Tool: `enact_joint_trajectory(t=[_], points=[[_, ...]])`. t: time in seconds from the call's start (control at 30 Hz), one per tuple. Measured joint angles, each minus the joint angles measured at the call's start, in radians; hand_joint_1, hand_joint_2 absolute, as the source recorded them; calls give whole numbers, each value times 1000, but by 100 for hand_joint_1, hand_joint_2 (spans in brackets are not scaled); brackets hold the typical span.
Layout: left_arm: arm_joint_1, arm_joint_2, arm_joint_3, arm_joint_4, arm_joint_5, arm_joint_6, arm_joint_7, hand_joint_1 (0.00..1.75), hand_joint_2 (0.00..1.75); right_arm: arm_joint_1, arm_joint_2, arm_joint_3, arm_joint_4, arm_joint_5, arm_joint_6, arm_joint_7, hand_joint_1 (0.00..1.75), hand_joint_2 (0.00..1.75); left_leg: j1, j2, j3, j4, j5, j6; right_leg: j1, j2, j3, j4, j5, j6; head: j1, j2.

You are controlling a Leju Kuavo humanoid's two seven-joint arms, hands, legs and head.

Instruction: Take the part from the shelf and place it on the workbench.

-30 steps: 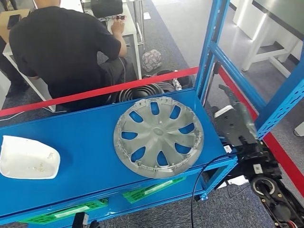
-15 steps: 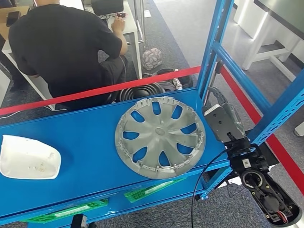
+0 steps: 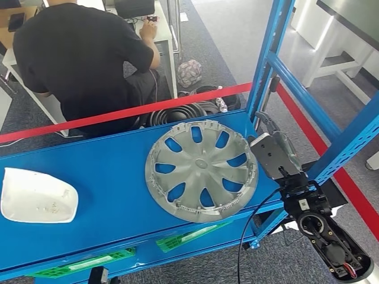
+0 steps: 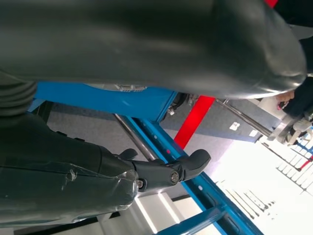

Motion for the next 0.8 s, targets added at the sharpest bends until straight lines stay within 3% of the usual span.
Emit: enact_joint_trajectory(t=[0.33, 0.43, 0.53, 0.8], points=[[0, 0, 0, 0, 0, 0, 0, 0, 0, -1, 0, 2, 1, 0, 0, 0, 0, 0, 0, 0, 0, 0, 0, 0, -1, 0, 0, 0, 0, 0, 0, 0], [0, 0, 0, 0, 2, 0, -1, 0, 0, -7, 0, 7, 2, -11, 40, -21, 0, 0, 0, 0, -1, 0, -1, 1, -1, 0, 0, 0, 0, 0, 0, 0], [-2, 0, -1, 0, 7, 0, -6, 0, 0, -36, 13, 52, 16, 19, 91, -31, 0, 0, 0, 1, -2, 4, -3, 5, -2, 1, 0, -1, 1, 1, 0, 0], [-2, 2, -3, 0, 15, 0, -10, 0, 0, -74, 46, 158, 55, 53, 65, -7, 0, 0, 0, 0, -9, 15, -10, 20, -1, -1, 3, -5, 1, 15, -1, 0]])
